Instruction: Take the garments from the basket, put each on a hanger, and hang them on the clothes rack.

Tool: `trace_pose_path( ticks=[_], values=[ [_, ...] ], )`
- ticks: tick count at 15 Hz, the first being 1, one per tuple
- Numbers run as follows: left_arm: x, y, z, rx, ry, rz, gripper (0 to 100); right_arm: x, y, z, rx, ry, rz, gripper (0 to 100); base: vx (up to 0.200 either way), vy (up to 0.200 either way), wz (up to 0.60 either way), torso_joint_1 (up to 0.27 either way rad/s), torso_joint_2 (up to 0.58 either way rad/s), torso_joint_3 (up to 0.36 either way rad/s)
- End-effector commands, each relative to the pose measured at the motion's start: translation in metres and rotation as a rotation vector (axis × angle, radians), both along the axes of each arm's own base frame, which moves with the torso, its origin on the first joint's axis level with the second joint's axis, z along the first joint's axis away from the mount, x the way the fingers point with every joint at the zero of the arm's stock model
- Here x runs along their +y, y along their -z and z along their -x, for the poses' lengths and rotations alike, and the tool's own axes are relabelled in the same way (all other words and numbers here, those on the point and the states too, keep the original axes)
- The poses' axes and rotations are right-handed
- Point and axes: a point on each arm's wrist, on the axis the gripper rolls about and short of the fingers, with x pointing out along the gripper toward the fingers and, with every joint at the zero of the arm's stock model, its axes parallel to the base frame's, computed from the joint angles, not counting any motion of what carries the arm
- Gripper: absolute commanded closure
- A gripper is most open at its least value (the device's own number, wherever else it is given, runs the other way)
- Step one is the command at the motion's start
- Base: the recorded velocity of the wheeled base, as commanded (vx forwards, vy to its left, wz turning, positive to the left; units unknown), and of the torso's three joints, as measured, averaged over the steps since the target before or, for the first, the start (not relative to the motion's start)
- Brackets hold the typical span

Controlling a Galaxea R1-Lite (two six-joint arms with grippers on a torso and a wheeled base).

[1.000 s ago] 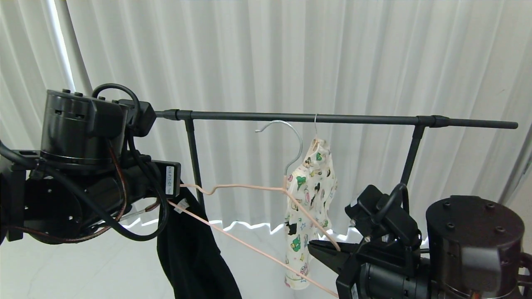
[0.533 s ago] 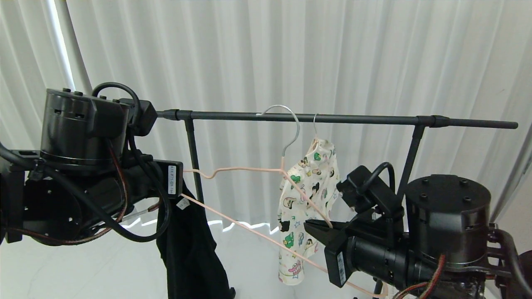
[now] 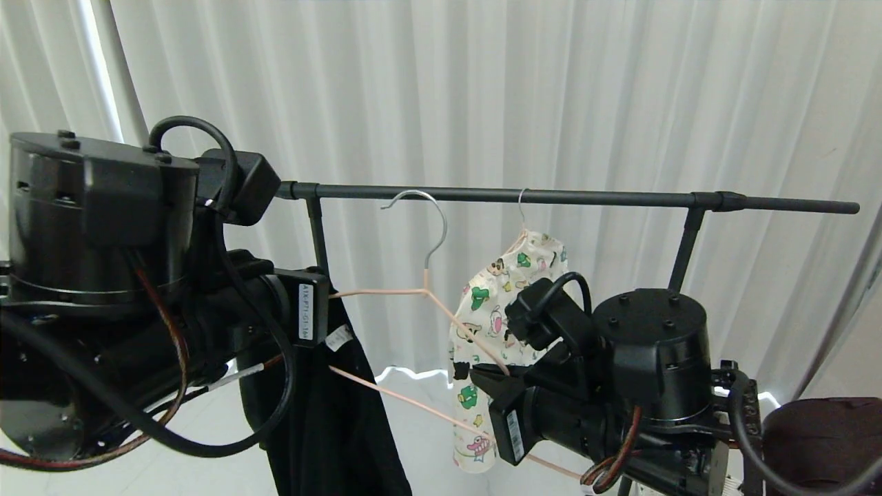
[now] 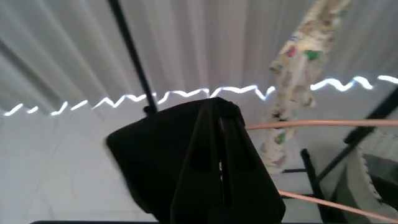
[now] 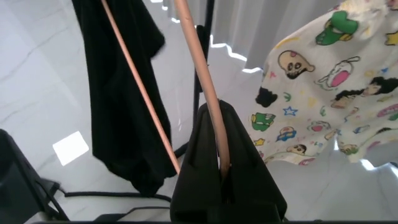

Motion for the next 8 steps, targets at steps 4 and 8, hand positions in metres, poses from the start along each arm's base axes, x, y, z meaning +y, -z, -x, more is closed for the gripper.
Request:
trace_pose_path(
  ticks=[4, 8],
  values=[
    [-0.027, -0.020, 0.025, -0.049, 0.174, 0.054, 100, 0.024, 0.009, 0.003, 0.024, -0.032, -0.001, 100, 0.000, 0.000, 0.00, 0.000, 0.00, 0.000],
    [-0.025, -0.019, 0.030, -0.049, 0.184, 0.053, 100, 0.023, 0.006, 0.000, 0.003, 0.029, -0.006, 100, 0.000, 0.000, 0.00, 0.000, 0.00, 0.000]
  ],
)
